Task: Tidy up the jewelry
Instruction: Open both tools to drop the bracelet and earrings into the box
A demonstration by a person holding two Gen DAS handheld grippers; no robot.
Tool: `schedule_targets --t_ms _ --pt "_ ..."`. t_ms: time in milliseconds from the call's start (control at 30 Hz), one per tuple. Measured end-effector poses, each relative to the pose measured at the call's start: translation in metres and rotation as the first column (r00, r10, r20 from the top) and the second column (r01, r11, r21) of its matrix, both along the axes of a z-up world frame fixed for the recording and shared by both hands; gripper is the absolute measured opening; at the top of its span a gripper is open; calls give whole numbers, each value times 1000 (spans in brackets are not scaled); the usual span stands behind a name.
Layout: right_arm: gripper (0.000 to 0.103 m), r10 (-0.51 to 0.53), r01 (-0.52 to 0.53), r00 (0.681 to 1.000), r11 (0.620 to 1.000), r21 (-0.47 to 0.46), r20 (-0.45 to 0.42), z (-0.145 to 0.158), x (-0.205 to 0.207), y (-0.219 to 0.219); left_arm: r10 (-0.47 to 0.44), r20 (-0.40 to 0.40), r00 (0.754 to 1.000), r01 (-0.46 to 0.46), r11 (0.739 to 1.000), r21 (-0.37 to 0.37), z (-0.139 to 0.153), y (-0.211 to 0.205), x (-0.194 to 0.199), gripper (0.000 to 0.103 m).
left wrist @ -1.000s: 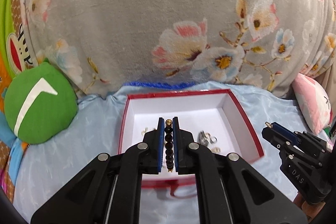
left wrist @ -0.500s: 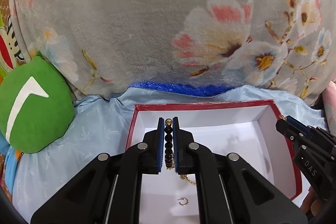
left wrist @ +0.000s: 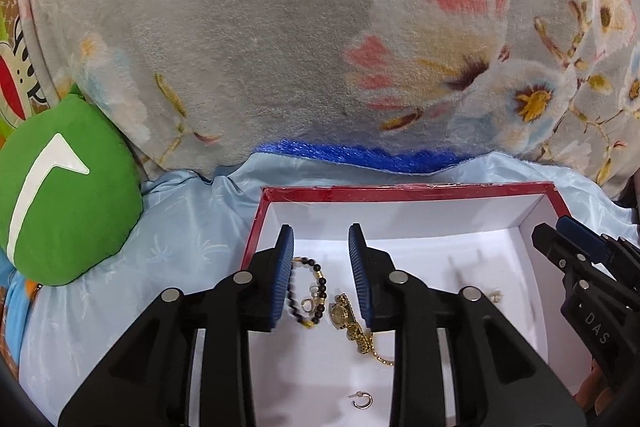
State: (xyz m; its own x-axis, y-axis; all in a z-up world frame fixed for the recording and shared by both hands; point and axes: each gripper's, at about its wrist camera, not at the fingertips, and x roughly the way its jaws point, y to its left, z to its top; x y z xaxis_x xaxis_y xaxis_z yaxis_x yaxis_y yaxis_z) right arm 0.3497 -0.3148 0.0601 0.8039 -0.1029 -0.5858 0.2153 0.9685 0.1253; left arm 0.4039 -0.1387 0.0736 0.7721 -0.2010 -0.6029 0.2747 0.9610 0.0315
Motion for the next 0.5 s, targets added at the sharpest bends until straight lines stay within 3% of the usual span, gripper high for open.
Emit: schedule_targets --t_ms 300,433,500 --pt "34 1 -1 1000 1000 12 9 5 -20 3 -1 19 1000 1 1000 21 4 2 -19 28" --pt "41 -9 9 1000 1000 1 4 4 -44 10 -11 20 1000 10 999 42 3 4 -37 28" --pt "43 -12 12 1000 1000 -8 -2 2 -59 15 -8 9 1000 7 999 46 1 8 -48 33"
